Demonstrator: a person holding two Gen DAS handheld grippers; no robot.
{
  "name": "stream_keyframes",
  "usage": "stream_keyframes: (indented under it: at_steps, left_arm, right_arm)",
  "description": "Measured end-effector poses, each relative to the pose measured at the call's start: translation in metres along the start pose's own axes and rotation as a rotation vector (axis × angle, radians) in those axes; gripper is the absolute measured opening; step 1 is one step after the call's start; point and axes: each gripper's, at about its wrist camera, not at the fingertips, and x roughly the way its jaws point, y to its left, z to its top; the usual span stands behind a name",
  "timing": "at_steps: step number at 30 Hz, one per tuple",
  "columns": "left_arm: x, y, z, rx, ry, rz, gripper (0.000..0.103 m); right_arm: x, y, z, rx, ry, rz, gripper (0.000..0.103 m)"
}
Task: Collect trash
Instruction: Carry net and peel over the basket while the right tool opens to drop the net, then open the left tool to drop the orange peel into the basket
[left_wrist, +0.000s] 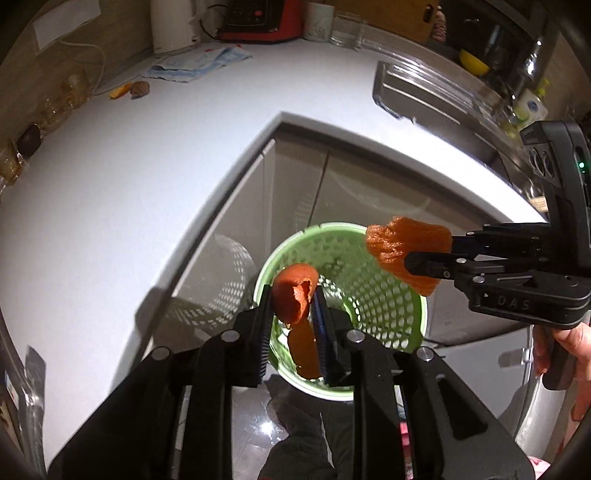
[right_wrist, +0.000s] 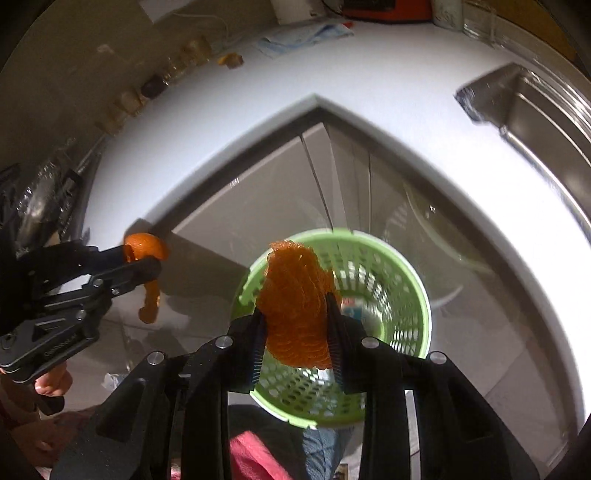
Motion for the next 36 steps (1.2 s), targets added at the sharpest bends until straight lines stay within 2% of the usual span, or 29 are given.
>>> stream_keyframes:
  at_steps: [3, 6, 9, 13, 15, 18, 20, 23, 32, 36]
  left_arm:
    - [0.002, -0.004, -0.012, 0.012, 0.011, -0.007, 0.021]
    - [0.003, -0.005, -0.018, 0.016, 0.015, -0.014, 0.021]
    - [0.005, -0.005, -0.021, 0.019, 0.018, -0.015, 0.021]
    - [0.010, -0.004, -0.022, 0.019, 0.030, -0.015, 0.021]
    - [0.014, -0.003, -0.021, 0.014, 0.041, -0.018, 0.021]
    - [0.022, -0.005, -0.020, 0.008, 0.061, -0.025, 0.021]
    - [0.026, -0.006, -0.019, 0.011, 0.069, -0.025, 0.021]
    - [0.030, -0.008, -0.017, 0.012, 0.078, -0.033, 0.021]
    - [0.041, -0.009, -0.010, 0.006, 0.098, -0.055, 0.021]
    - [0.046, -0.010, -0.007, 0.002, 0.112, -0.076, 0.023]
  right_arm:
    - [0.008, 0.001, -0.015, 0.010, 0.014, -0.021, 0.031]
    - [0.022, 0.001, -0.022, -0.005, 0.026, -0.086, 0.031]
    - [0.046, -0.001, -0.027, -0.038, 0.054, -0.166, 0.031]
    - [0.086, -0.007, -0.036, -0.051, 0.115, -0.201, 0.034]
    - [0.104, -0.008, -0.039, -0.057, 0.147, -0.212, 0.039]
    - [0.121, -0.010, -0.043, -0.067, 0.179, -0.221, 0.055]
    - [0.121, -0.011, -0.043, -0.071, 0.181, -0.222, 0.074]
    - [0.114, -0.012, -0.042, -0.081, 0.165, -0.224, 0.091]
    - [0.092, -0.017, -0.034, -0.043, 0.157, -0.195, 0.098]
    - [0.071, -0.017, -0.035, -0.030, 0.128, -0.205, 0.100]
